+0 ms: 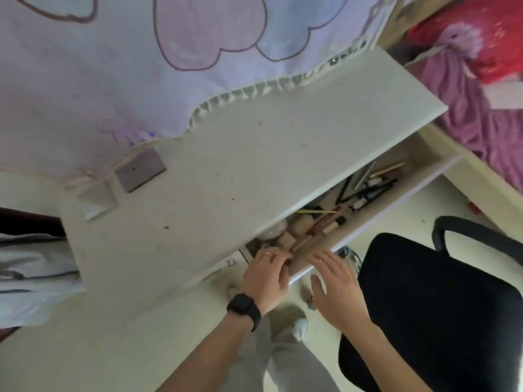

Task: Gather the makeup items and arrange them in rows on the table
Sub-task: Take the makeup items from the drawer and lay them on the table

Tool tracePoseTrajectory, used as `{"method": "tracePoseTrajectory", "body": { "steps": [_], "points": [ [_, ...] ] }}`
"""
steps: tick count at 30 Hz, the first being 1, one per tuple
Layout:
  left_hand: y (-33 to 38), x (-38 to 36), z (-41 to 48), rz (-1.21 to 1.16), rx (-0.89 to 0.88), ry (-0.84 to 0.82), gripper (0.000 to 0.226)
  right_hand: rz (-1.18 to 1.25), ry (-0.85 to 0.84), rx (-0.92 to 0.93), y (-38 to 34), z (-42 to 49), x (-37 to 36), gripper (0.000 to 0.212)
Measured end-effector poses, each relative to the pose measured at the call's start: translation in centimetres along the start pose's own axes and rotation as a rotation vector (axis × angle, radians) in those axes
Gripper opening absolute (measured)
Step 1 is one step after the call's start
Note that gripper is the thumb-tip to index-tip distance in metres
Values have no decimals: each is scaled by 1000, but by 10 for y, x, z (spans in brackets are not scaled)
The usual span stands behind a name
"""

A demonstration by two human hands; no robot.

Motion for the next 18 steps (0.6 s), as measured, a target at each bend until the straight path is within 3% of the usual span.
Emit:
{"method": "tracePoseTrajectory", "body": {
  "steps": [2,5,10,14,18],
  "points": [
    [-6,-26,7,22,191,-155,37,-38,9,44,6,2,4,36],
    [-16,-39,21,5,370,-223,45,-88,11,48,13,13,3,29],
    [-23,-45,38,187,399,-292,59,-171,-29,-7,25,42,-9,26],
    [-26,-48,42,275,371,-299,55,-152,27,-48,26,46,-19,39],
    [-26,-45,40,296,317,-309,52,-174,49,-39,22,44,-20,29]
  ]
}}
Point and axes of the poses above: each hand's wrist, its own z-axis towards the middle knuckle, its own x-axis out of the back of the hand, y = z × x, the point moved 5 cm from there along z, towards the middle knuckle, and after that the axes turned 4 degrees about z, right-handed, at the moved point
